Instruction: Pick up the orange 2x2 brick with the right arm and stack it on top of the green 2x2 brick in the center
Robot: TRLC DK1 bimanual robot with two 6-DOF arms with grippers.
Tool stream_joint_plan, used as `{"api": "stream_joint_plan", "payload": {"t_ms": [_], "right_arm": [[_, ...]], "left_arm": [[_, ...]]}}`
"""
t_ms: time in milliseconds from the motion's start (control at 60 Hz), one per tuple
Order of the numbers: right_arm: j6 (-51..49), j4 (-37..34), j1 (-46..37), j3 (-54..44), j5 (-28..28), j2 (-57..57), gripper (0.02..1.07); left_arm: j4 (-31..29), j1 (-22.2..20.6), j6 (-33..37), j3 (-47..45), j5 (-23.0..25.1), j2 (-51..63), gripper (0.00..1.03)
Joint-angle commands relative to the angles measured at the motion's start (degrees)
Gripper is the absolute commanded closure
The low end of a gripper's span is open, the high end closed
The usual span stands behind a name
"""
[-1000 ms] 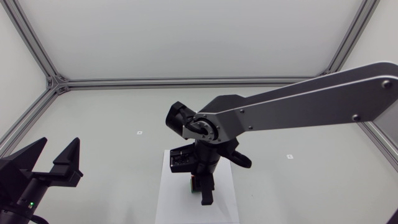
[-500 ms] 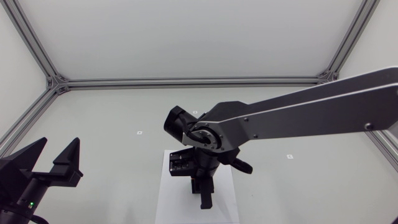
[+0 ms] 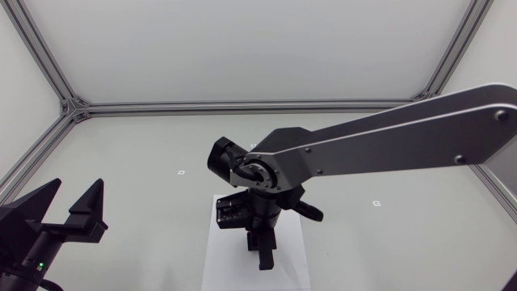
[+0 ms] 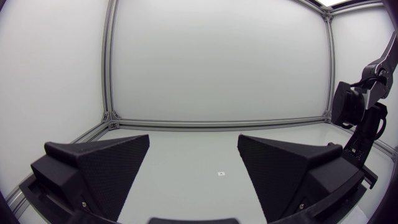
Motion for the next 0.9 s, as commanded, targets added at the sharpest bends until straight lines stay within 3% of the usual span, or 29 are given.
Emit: {"api": "stream_joint_plan", "payload": {"t_ms": [0, 383, 633, 883], "right_arm": [[-0.89, -3.47, -0.44, -3.88, -0.08, 6.24, 0.84], [-2.12, -2.51, -2.02, -6.87, -3.60, 6.41, 0.84], [-0.45, 1.18, -0.26, -10.38, 0.18, 5.27, 0.84], [0.16, -3.30, 1.05, -6.08, 1.24, 7.38, 0.84]], "left_arm": [[-0.84, 0.14, 0.75, -2.35, 0.25, -0.45, 0.04], [-0.76, 0.22, 0.75, -2.35, 0.25, -0.45, 0.04], [-0.84, 0.22, 0.75, -2.35, 0.25, -0.45, 0.04], [-0.84, 0.22, 0.75, -2.35, 0.25, -0.45, 0.04]]}}
